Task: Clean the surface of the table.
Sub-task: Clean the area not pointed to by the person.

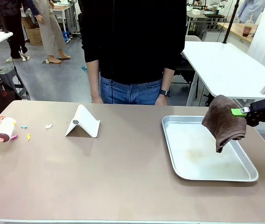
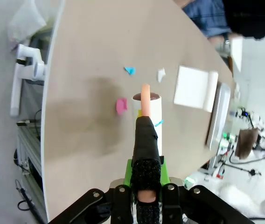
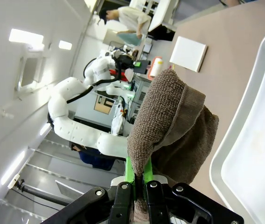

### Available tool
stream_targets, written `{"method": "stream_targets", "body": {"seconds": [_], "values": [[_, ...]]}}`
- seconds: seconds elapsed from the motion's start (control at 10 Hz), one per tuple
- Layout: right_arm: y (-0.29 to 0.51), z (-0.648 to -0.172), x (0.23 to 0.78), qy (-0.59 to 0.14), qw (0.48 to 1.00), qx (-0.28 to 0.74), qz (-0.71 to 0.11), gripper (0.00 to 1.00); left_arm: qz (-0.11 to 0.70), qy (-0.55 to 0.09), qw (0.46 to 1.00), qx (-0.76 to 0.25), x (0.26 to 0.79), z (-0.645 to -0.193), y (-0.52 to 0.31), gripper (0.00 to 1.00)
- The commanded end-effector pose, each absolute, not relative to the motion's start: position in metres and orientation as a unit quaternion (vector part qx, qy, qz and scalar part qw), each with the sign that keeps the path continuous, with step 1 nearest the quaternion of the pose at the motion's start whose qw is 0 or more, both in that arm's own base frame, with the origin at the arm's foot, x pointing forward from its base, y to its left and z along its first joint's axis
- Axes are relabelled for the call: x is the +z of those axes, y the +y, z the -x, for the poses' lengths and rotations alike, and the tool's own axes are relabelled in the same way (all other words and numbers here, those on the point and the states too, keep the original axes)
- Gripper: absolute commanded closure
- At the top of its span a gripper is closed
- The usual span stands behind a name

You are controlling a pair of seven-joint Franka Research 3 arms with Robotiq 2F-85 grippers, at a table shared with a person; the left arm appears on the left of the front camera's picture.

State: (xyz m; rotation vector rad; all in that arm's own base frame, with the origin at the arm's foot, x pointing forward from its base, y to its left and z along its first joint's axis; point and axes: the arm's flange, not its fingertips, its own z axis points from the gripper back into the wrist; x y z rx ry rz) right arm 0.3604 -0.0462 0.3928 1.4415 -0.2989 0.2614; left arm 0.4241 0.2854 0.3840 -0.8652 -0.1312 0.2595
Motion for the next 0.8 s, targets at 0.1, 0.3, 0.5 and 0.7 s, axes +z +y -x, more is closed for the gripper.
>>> {"method": "stream_targets", "body": {"seconds": [0.1,0.3,0.5,0.7], "values": [[-0.045,-0.359,0.396,-0.141,0.731,0.119,-0.657,0.92,0.406,-0.093,0.89,0.185,0.376,-0.443,0.283,0.78],[-0.045,-0.359,0.396,-0.141,0.731,0.119,-0.657,0.92,0.404,-0.078,0.89,0.197,0.365,-0.45,0.287,0.78],[-0.045,-0.359,0.396,-0.141,0.731,0.119,-0.657,0.92,0.4,-0.072,0.893,0.193,0.363,-0.449,0.288,0.78],[-0.045,-0.359,0.396,-0.141,0.731,0.119,-0.657,0.92,0.399,-0.068,0.895,0.188,0.363,-0.446,0.292,0.78]]}}
